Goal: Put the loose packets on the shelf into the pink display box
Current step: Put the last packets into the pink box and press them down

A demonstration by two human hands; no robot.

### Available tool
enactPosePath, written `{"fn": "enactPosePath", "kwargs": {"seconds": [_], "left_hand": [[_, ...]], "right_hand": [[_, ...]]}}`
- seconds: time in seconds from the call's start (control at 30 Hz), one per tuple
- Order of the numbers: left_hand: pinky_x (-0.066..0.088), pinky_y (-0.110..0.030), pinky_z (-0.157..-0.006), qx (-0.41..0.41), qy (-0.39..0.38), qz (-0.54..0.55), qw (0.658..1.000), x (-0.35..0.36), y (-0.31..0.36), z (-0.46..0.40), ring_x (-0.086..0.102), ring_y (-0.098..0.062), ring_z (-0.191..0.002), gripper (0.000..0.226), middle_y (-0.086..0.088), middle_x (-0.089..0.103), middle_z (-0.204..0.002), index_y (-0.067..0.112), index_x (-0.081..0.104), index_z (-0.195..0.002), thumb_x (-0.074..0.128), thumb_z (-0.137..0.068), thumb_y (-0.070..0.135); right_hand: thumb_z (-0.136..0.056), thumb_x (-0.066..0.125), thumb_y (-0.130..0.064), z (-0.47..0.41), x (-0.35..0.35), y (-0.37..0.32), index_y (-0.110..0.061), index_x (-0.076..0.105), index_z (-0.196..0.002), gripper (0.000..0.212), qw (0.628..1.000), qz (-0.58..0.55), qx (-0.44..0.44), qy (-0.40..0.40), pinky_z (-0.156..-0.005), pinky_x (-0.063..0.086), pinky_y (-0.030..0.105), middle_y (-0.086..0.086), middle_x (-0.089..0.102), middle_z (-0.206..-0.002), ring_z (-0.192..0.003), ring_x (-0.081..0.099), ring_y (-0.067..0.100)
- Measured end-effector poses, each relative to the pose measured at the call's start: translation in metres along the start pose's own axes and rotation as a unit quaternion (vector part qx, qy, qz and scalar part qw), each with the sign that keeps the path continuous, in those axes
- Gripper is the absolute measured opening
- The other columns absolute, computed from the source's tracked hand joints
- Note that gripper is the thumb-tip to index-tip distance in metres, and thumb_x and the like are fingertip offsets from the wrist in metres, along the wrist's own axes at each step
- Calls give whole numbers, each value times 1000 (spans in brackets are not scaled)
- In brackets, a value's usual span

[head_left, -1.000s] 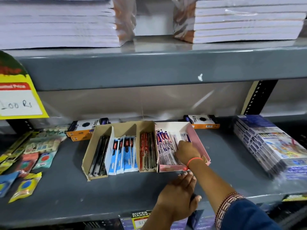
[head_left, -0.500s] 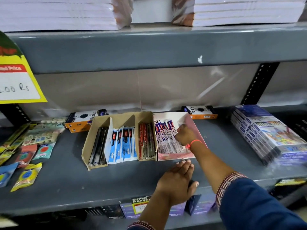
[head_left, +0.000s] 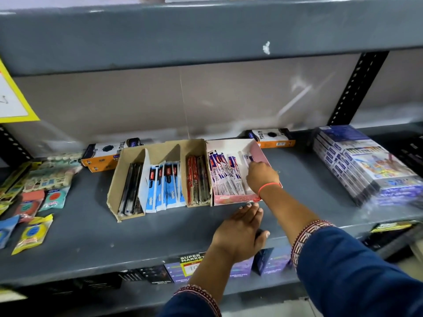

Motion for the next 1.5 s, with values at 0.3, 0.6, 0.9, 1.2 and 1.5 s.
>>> {"fn": "enactPosePath", "kwargs": {"seconds": [0.3,0.6,0.9,1.2,1.5], "left_hand": [[7,-33,-114,0,6,6,1000,1,-1,0,16,-26,-140,57,-15,20,-153,5,20,-143,35,-98,37],[8,-34,-114,-3,-4,7,1000,0,-1,0,14,-25,-141,57,-15,19,-153,4,20,-143,33,-98,37],[19,-35,-111,5,12,6,1000,-9,3,2,32,-30,-133,47,-20,44,-140,1,43,-130,42,-94,31],[15,-35,-112,-4,3,9,1000,-4,1,2,18,-27,-140,55,-17,27,-151,3,27,-140,36,-97,36],[15,-34,-112,-9,-1,1,1000,0,-2,0,15,-24,-141,58,-12,21,-153,7,22,-143,34,-97,40]], "right_hand": [[-82,41,3,-10,-4,0,1,60,-107,31,986,-159,36,-16,-70,44,30,22,66,-106,-97,64,36],[-85,43,-4,-4,-2,-8,0,57,-111,29,998,-67,-12,-11,-71,50,32,19,68,-105,-95,66,34],[-95,35,-27,5,23,-57,-23,19,-149,57,963,-33,-201,-177,-118,10,56,4,8,-161,-148,-1,29],[-97,32,-42,-1,22,-37,-21,14,-151,61,970,-8,-154,-188,-117,8,56,6,2,-162,-148,-3,29],[-95,27,-52,0,22,-14,-20,1,-152,71,980,-13,-62,-189,-117,11,52,14,-4,-161,-148,-2,31]]}}
Point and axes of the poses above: each hand's wrist, its own z-axis away from the middle knuckle, its own x-axis out of the palm, y = z × x, the point moved 4 cm from there along -z, towards the middle knuckle
